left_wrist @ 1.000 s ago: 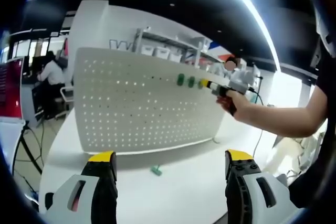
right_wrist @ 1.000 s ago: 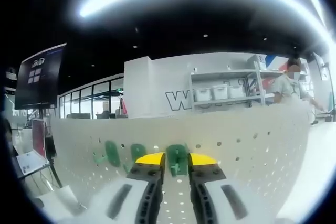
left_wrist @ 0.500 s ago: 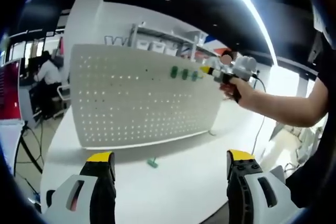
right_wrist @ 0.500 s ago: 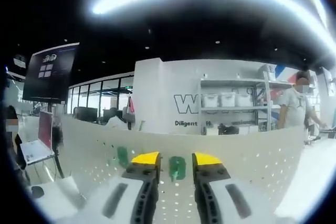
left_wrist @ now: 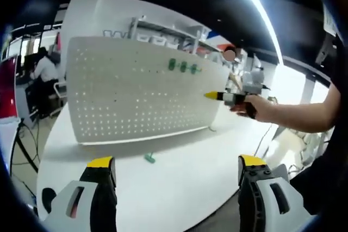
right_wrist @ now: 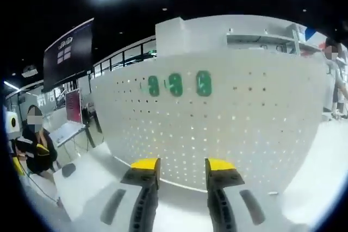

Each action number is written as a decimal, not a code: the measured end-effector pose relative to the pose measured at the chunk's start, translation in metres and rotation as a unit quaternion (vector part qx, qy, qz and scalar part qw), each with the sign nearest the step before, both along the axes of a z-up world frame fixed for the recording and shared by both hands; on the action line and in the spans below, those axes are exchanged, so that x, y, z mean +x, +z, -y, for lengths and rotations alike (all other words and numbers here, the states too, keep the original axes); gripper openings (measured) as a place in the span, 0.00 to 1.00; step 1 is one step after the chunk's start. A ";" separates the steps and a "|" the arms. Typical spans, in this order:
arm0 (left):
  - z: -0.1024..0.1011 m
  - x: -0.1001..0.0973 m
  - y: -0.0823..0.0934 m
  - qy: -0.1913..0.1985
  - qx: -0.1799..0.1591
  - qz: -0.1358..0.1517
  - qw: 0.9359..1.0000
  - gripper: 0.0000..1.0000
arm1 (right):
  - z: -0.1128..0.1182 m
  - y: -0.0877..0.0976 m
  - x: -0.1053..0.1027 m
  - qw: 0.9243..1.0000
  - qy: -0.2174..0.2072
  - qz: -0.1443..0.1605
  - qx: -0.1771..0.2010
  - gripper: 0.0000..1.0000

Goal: Insert the hook assembly into the mounting plate slot until the hook locks in place.

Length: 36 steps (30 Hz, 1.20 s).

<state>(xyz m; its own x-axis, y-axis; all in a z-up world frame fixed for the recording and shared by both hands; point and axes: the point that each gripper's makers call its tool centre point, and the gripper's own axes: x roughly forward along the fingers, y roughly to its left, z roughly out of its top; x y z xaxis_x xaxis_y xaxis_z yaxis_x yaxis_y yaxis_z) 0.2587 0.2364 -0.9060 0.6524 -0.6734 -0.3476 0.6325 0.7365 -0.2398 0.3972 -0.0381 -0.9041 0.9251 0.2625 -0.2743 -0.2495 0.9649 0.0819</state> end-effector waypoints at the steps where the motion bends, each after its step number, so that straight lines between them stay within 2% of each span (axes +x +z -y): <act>1: -0.001 -0.001 0.000 0.000 0.000 -0.001 1.000 0.94 | -0.003 -0.007 -0.006 1.000 0.009 -0.012 0.003 0.31; 3: -0.003 -0.003 -0.002 0.003 -0.002 -0.006 1.000 0.95 | -0.007 -0.026 -0.020 0.999 0.020 -0.045 0.012 0.33; 9: -0.007 -0.008 -0.008 0.000 0.012 -0.011 1.000 0.96 | -0.013 -0.060 -0.061 0.996 0.033 -0.086 0.006 0.38; 14: -0.005 -0.013 -0.014 -0.004 0.013 -0.021 1.000 0.96 | -0.017 -0.079 -0.091 0.992 0.036 -0.119 0.013 0.40; 16: -0.003 -0.017 -0.015 -0.009 0.015 -0.022 1.000 0.97 | -0.023 -0.080 -0.106 0.991 0.037 -0.126 0.027 0.41; 21: -0.002 -0.022 -0.016 -0.014 0.016 -0.025 0.999 0.97 | -0.031 -0.083 -0.128 0.990 0.046 -0.135 0.019 0.45; 25: -0.002 -0.025 -0.017 -0.017 0.013 -0.028 0.999 0.98 | -0.035 -0.086 -0.141 0.989 0.042 -0.142 0.015 0.50; 28: -0.003 -0.029 -0.019 -0.018 0.014 -0.030 0.999 0.99 | -0.041 -0.089 -0.152 0.988 0.046 -0.148 0.022 0.51; 36: -0.007 -0.038 -0.028 -0.019 0.017 -0.040 0.999 0.99 | -0.051 -0.095 -0.171 0.985 0.061 -0.161 0.009 0.53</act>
